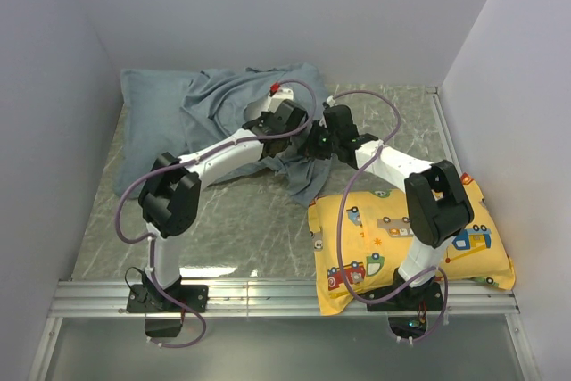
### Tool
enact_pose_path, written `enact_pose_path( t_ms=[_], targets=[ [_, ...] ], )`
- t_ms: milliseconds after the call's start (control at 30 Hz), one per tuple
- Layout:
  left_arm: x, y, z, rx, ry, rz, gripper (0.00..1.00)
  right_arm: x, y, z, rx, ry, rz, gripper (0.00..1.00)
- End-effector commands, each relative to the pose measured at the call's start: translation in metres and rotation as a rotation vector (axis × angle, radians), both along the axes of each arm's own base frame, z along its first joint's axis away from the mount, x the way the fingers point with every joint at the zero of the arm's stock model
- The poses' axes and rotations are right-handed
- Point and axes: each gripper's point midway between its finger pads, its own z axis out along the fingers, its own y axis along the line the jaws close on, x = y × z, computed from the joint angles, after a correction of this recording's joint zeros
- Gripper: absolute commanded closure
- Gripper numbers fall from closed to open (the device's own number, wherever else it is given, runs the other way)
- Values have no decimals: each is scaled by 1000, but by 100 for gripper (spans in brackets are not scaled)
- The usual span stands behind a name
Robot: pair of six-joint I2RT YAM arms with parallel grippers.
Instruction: Remove the pillowcase from the pillow
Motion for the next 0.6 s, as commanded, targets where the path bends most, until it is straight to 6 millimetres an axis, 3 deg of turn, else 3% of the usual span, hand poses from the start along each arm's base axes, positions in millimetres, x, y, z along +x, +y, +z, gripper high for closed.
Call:
enact_pose_path(
  t_ms=[0,67,200,233,300,333,433,500,567],
  targets=[
    [9,13,7,21,-20,82,100,1,-14,10,-55,-28,-33,100],
    [11,24,16,18,-22,126,100,5,-23,6,-101,-39,-57,100],
    [31,50,55,-111,-47,202,100,5,-42,-6,-164,-21,-105,100],
    [38,67,69,-162,-61,234,100,5,-46,-9,-174,-19,-114,100],
    [43,76,85,-239,-56,222,100,7,-58,-12,-197,-12,-147,100],
    [47,93,100,-267,-76,245,100,9,-64,-14,-207,-10,-160,100],
    [47,114,132,-336,-108,236,100,14,-80,-16,-222,-4,-195,100],
    [45,122,145,-395,-114,220,100,18,-88,-21,-251,7,-217,100],
    [41,127,171,-454,-149,177,100,22,-92,-24,-275,6,-229,100]
  ],
)
